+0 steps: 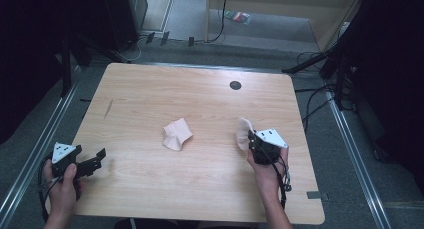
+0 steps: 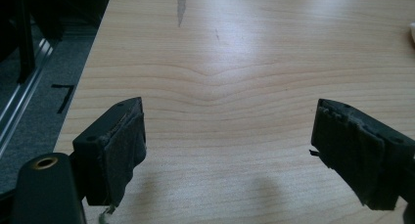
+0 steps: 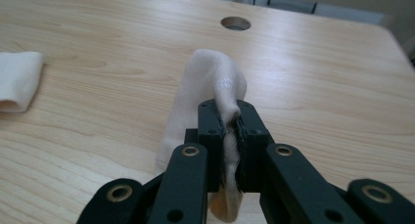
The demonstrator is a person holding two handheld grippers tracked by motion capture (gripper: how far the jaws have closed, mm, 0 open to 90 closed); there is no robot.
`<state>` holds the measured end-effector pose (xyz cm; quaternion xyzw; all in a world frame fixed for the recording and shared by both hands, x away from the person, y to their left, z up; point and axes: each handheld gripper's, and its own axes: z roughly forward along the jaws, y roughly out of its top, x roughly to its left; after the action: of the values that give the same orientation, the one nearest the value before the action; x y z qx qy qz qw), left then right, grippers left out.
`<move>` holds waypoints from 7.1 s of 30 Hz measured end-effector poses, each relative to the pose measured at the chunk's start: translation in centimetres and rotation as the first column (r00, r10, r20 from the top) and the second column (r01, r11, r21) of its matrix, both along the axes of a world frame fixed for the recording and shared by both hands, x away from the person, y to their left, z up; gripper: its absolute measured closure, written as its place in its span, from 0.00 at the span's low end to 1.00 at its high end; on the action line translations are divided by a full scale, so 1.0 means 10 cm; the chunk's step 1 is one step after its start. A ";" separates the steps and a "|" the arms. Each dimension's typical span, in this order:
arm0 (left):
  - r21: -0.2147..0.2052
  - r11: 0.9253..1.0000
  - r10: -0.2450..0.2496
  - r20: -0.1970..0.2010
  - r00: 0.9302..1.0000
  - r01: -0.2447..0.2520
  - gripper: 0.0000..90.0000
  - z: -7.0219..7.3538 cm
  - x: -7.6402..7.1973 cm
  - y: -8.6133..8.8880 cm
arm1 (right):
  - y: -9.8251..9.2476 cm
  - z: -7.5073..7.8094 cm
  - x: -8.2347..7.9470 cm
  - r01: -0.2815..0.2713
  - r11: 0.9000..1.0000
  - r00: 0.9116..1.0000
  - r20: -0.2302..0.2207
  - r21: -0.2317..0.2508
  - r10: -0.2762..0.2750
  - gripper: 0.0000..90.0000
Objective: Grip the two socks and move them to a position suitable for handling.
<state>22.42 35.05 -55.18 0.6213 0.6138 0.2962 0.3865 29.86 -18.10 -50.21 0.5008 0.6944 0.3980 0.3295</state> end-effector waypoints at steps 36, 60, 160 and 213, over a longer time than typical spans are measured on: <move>0.036 0.985 -0.173 0.072 0.982 0.171 0.15 0.18 -0.11 -0.69 | 0.93 -0.13 -0.64 -0.291 0.955 0.956 0.016 -0.058 0.293 0.94; -0.116 0.918 -0.380 0.019 0.925 0.379 0.37 0.20 -0.06 -1.60 | 1.25 -0.32 -0.85 -0.313 0.925 0.945 0.024 -0.216 0.326 0.91; -0.110 0.803 -0.596 -0.136 0.791 0.586 0.50 0.06 -0.01 -2.41 | 0.51 -0.25 -0.49 -0.307 0.926 0.906 -0.229 0.221 0.355 0.95; -0.051 0.838 -0.545 -0.123 0.829 0.544 0.73 -0.01 -0.04 -1.90 | 0.42 -0.41 -0.67 -0.275 0.955 0.904 -0.308 0.107 0.295 0.69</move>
<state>22.03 16.07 -55.27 0.7859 0.4379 0.1276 0.4174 23.17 -13.86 -54.28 0.4616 0.7919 0.3762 0.1350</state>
